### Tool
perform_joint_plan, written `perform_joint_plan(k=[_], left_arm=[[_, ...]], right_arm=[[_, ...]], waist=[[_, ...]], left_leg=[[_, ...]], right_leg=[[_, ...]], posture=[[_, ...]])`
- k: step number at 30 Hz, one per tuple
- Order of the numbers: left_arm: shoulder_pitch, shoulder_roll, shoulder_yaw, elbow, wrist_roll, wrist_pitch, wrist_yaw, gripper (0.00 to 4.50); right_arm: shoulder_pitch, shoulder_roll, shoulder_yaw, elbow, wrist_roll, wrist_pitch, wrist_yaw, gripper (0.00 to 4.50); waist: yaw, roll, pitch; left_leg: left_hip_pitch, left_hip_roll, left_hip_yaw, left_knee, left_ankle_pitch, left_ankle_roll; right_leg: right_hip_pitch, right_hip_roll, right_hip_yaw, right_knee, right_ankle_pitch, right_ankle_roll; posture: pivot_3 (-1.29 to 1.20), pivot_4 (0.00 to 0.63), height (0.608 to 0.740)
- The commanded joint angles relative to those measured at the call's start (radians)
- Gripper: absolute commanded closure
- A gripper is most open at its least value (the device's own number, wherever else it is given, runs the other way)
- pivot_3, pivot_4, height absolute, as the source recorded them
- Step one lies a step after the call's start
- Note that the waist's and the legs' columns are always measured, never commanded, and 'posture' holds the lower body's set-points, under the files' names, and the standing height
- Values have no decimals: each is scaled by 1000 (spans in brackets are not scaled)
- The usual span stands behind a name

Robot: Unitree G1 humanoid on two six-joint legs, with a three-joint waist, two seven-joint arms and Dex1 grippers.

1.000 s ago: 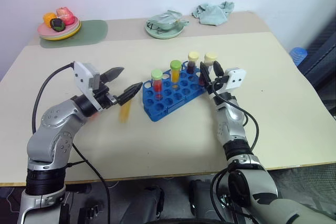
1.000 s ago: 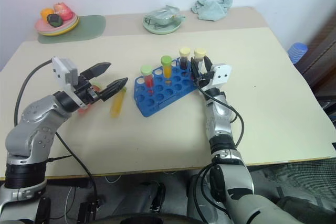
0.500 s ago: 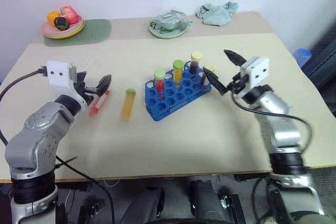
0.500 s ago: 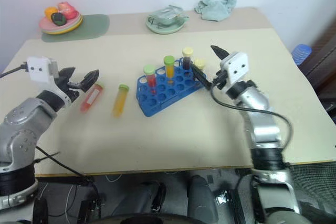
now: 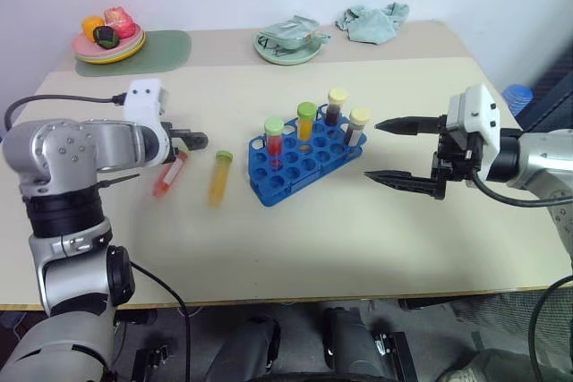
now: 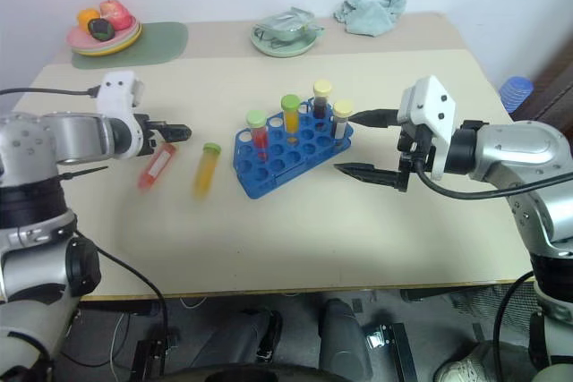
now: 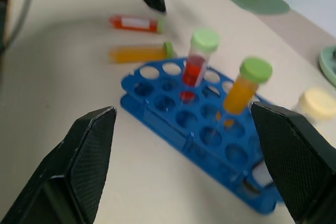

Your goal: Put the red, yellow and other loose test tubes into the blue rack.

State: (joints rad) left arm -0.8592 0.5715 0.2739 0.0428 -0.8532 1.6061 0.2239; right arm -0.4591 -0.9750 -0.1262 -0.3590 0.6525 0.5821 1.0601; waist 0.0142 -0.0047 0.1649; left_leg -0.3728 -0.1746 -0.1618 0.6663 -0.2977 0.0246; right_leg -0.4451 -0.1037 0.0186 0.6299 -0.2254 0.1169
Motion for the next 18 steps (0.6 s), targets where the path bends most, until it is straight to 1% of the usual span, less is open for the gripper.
perform_joint_plan(k=[1, 5, 9, 15, 18], left_arm=[[-54, 15, -34, 93, -124, 8, 143, 48], [-88, 16, -87, 184, -237, 8, 269, 48], [-135, -16, -105, 247, -319, 8, 357, 48], [-174, -42, -122, 333, -388, 8, 466, 48], [-192, -48, -148, 380, -371, 8, 503, 48]], right_arm=[[-16, -38, -12, -16, 15, 15, 48, 361], [-8, -40, -18, -14, 12, 20, 67, 361], [13, -33, -24, -33, 6, 19, 63, 361], [43, -33, -43, -59, 14, 26, 49, 361], [56, -30, -53, -73, 19, 31, 34, 361]], waist=[[2, -1, 0], [2, -2, 1], [1, -2, 1], [-2, -2, 1], [0, -2, 1]], left_leg=[[0, 0, 0, 0, 0, 0], [-1, 0, 0, 1, 0, 0], [-1, 0, 0, 1, 0, 0], [-1, 0, 1, 1, 0, 0], [-1, 0, 1, 1, 0, 0]], right_leg=[[0, 0, 0, 0, 0, 0], [0, 0, 0, 0, 0, 0], [0, 0, 0, 0, 0, 0], [-1, -1, 1, 1, 0, 0], [-1, 0, 1, 1, 0, 0]], posture=[[0, 150, 740], [0, 150, 740], [0, 150, 740], [0, 150, 740], [0, 150, 740]])
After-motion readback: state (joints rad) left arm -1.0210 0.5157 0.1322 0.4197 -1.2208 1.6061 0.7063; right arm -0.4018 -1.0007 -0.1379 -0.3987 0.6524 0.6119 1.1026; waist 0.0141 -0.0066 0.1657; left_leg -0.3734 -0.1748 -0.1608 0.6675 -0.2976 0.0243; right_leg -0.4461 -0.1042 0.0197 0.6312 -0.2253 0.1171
